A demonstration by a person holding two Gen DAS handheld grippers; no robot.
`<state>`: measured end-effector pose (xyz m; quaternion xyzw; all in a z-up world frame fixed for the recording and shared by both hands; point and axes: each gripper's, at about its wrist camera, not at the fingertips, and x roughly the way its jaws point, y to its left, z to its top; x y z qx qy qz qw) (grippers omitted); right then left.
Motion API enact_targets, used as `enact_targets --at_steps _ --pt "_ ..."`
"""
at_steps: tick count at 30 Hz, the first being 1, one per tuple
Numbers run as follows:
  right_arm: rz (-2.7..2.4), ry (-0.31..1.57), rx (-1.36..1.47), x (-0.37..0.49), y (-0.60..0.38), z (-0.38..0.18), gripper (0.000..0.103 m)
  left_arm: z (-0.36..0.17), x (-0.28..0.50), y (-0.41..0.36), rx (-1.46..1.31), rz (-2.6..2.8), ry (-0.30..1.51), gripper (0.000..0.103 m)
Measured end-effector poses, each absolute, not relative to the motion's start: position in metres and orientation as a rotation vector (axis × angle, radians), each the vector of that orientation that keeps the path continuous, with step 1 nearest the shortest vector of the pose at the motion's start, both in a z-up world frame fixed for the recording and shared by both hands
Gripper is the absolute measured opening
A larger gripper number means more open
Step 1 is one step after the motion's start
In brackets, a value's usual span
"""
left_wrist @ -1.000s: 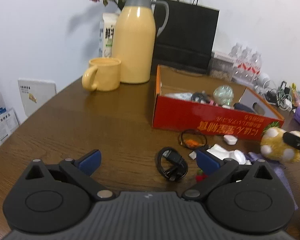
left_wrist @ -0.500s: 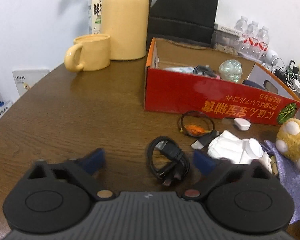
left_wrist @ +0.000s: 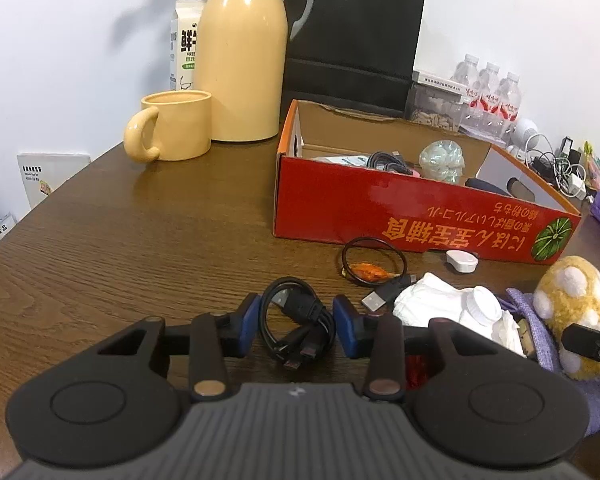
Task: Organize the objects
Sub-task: 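Grasp the black coiled cable with the left gripper while the right gripper holds the plush toy, then carry the plush toy and cable into the box and open both grippers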
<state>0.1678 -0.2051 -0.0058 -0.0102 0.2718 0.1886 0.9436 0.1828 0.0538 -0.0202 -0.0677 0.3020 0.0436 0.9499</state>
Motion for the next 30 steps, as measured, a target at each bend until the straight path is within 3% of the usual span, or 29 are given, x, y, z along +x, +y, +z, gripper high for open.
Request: enact_targets --at_steps 5,18,30 --pt "0.379 0.522 0.009 0.162 -0.210 -0.002 0.045 -0.014 0.175 0.054 -0.140 0.070 0.577 0.040" --pt "0.395 0.383 -0.012 0.157 -0.212 0.032 0.045 0.034 0.167 0.037 -0.134 0.002 0.439 0.040" --pt "0.418 0.256 -0.030 0.215 -0.188 0.074 0.045 0.075 0.231 0.011 -0.127 -0.042 0.342 0.040"
